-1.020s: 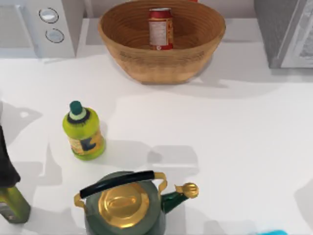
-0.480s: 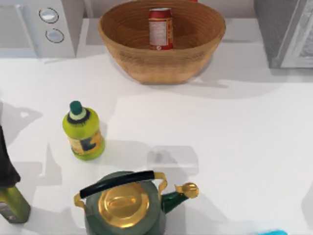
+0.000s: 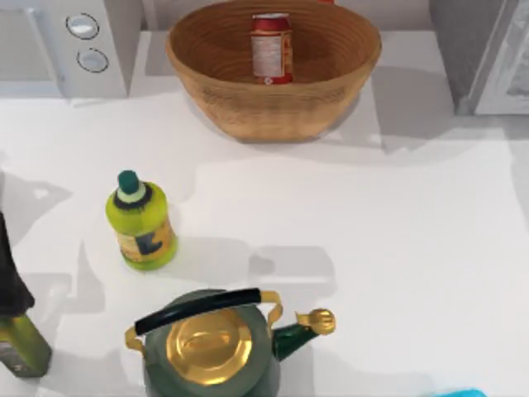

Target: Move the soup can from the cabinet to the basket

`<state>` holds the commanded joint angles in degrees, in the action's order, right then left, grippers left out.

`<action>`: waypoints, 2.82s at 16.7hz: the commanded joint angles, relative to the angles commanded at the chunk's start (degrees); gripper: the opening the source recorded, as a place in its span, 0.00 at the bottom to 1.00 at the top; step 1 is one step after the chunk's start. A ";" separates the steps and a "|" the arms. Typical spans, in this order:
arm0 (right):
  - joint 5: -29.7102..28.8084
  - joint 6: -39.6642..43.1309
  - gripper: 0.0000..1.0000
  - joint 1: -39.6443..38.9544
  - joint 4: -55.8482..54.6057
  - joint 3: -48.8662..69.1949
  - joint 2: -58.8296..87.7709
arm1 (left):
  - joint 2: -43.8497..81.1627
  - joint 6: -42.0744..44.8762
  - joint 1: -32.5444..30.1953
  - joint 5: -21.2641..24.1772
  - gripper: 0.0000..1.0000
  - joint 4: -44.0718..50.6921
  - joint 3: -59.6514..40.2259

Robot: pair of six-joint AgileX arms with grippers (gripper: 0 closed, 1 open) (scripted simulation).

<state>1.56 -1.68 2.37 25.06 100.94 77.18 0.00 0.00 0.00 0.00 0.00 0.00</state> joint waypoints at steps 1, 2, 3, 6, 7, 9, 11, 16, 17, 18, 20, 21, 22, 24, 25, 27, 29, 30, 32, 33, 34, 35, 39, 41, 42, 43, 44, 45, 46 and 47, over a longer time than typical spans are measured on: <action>-4.49 0.08 1.00 -4.52 0.07 -0.22 -0.36 | 0.00 0.00 0.00 0.00 1.00 0.00 0.00; -8.98 0.16 1.00 -9.05 0.12 -0.48 -0.74 | 0.00 0.00 0.00 0.00 1.00 0.00 0.00; -13.23 0.23 1.00 -13.32 0.16 -0.73 -1.12 | 0.00 0.00 0.00 0.00 1.00 0.00 0.00; -22.82 0.45 1.00 -22.96 0.19 -1.46 -2.18 | 0.00 0.00 0.00 0.00 1.00 0.00 0.00; -24.89 0.52 1.00 -25.04 0.15 -1.76 -2.54 | 0.00 0.00 0.00 0.00 1.00 0.00 0.00; -27.27 0.60 1.00 -27.42 0.08 -2.23 -3.07 | 0.00 0.00 0.00 0.00 1.00 0.00 0.00; -27.57 0.61 1.00 -27.73 0.07 -2.29 -3.14 | 0.00 0.00 0.00 0.00 1.00 0.00 0.00; -28.00 1.28 1.00 -25.87 0.20 -1.15 -3.42 | 0.00 0.00 0.00 0.00 1.00 0.00 0.00; -27.42 1.29 1.00 -25.31 -0.07 -0.40 -2.26 | 0.00 0.00 0.00 0.00 1.00 0.00 0.00; -26.78 1.28 1.00 -24.69 -0.43 0.52 -0.87 | 0.00 0.00 0.00 0.00 1.00 0.00 0.00; -25.44 1.20 1.00 -23.21 -1.30 2.39 1.94 | 0.00 0.00 0.00 0.00 1.00 0.00 0.00; -24.77 1.19 1.00 -22.49 -1.70 3.18 3.14 | 0.00 0.00 0.00 0.00 1.00 0.00 0.00; -24.19 1.20 1.00 -21.91 -2.01 3.84 4.01 | 0.00 0.00 0.00 0.00 1.00 0.00 0.00; -23.94 1.20 1.00 -21.65 -2.12 4.13 4.33 | 0.00 0.00 0.00 0.00 1.00 0.00 0.00; -23.94 1.20 1.00 -21.65 -2.12 4.13 4.33 | 0.00 0.00 0.00 0.00 1.00 0.00 0.00; -24.17 1.32 1.00 -22.20 -2.00 3.32 3.00 | 0.00 0.00 0.00 0.00 1.00 0.00 0.00; -23.87 1.35 1.00 -21.79 -2.33 1.56 1.76 | 0.00 0.00 0.00 0.00 1.00 0.00 0.00; -23.56 1.38 1.00 -21.38 -2.66 -0.22 0.47 | 0.00 0.00 0.00 0.00 1.00 0.00 0.00; -22.65 1.44 1.00 -20.23 -3.63 -5.45 -3.35 | 0.00 0.00 0.00 0.00 1.00 0.00 0.00; -22.04 1.48 1.00 -19.51 -4.27 -8.69 -5.80 | 0.00 0.00 0.00 0.00 1.00 0.00 0.00; -21.34 1.51 1.00 -18.72 -5.01 -12.27 -8.56 | 0.00 0.00 0.00 0.00 1.00 0.00 0.00; -20.54 1.54 1.00 -17.88 -5.85 -16.15 -11.60 | 0.00 0.00 0.00 0.00 1.00 0.00 0.00; -16.55 1.56 1.00 -14.18 -10.12 -35.14 -26.08 | 0.00 0.00 0.00 0.00 1.00 0.00 0.00; -14.18 1.51 1.00 -12.20 -12.69 -46.62 -34.55 | 0.00 0.00 0.00 0.00 1.00 0.00 0.00; -12.93 1.49 1.00 -11.20 -14.03 -52.65 -38.97 | 0.00 0.00 0.00 0.00 1.00 0.00 0.00; -11.67 1.47 1.00 -10.20 -15.37 -58.75 -43.45 | 0.00 0.00 0.00 0.00 1.00 0.00 0.00; -10.40 1.46 1.00 -9.20 -16.69 -64.80 -47.89 | 0.00 0.00 0.00 0.00 1.00 0.00 0.00; -9.14 1.47 1.00 -8.23 -17.96 -70.69 -52.19 | 0.00 0.00 0.00 0.00 1.00 0.00 0.00; -7.92 1.48 1.00 -7.28 -19.16 -76.28 -56.31 | 0.00 0.00 0.00 0.00 1.00 0.00 0.00; -6.76 1.50 1.00 -6.38 -20.28 -81.41 -60.21 | 0.00 0.00 0.00 0.00 1.00 0.00 0.00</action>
<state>-5.20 -0.17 -4.01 4.78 19.53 16.97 0.00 0.00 0.00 0.00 0.00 0.00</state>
